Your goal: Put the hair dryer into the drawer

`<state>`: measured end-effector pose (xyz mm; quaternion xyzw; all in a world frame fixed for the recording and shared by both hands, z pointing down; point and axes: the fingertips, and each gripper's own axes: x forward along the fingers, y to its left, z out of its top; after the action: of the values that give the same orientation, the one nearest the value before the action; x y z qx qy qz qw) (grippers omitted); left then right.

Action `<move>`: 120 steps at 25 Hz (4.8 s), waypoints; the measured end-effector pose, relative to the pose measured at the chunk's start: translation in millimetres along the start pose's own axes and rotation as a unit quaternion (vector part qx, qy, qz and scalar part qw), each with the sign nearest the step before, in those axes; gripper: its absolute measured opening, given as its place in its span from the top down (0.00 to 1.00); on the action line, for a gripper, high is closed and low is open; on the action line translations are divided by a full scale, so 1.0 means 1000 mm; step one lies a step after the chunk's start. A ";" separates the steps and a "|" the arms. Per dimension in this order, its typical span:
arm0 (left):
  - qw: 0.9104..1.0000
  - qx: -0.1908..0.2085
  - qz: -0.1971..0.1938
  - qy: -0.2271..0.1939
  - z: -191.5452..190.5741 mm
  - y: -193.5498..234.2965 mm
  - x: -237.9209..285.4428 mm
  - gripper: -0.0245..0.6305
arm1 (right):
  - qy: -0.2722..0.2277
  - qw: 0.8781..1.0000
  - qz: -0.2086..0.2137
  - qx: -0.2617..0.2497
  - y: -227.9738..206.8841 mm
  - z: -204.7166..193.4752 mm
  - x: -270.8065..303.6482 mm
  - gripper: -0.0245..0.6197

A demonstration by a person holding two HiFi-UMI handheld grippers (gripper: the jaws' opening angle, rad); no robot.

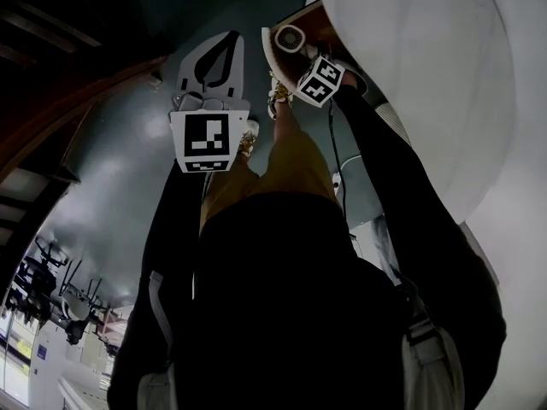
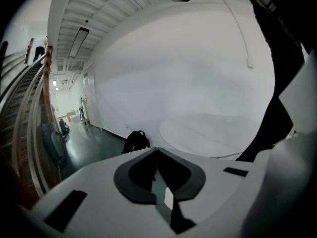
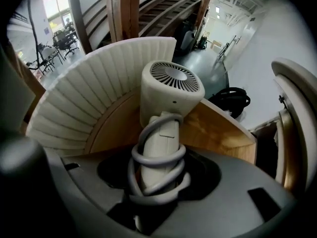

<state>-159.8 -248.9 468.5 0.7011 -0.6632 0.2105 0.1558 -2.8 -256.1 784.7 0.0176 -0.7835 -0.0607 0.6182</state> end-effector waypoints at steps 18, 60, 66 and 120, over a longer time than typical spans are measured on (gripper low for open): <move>1.000 -0.009 0.005 0.029 -0.025 0.006 0.008 0.93 | 0.009 0.982 -0.095 -0.165 -0.024 -0.007 0.026 0.57; 0.996 0.040 -0.070 -0.050 0.019 -0.048 -0.047 0.93 | -0.045 0.972 -0.213 0.091 -0.005 -0.024 -0.108 0.48; 0.994 0.046 -0.073 -0.068 0.021 -0.045 -0.067 0.93 | -0.083 0.950 -0.241 0.182 -0.004 -0.020 -0.144 0.48; 0.954 0.097 -0.157 -0.237 0.127 -0.120 -0.230 0.93 | -0.438 0.699 -0.434 0.361 0.096 0.036 -0.542 0.92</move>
<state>-36.2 -104.3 250.7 0.8379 -0.5390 0.0744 -0.0433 94.6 -102.4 264.1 0.5490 -0.8332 -0.0358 0.0561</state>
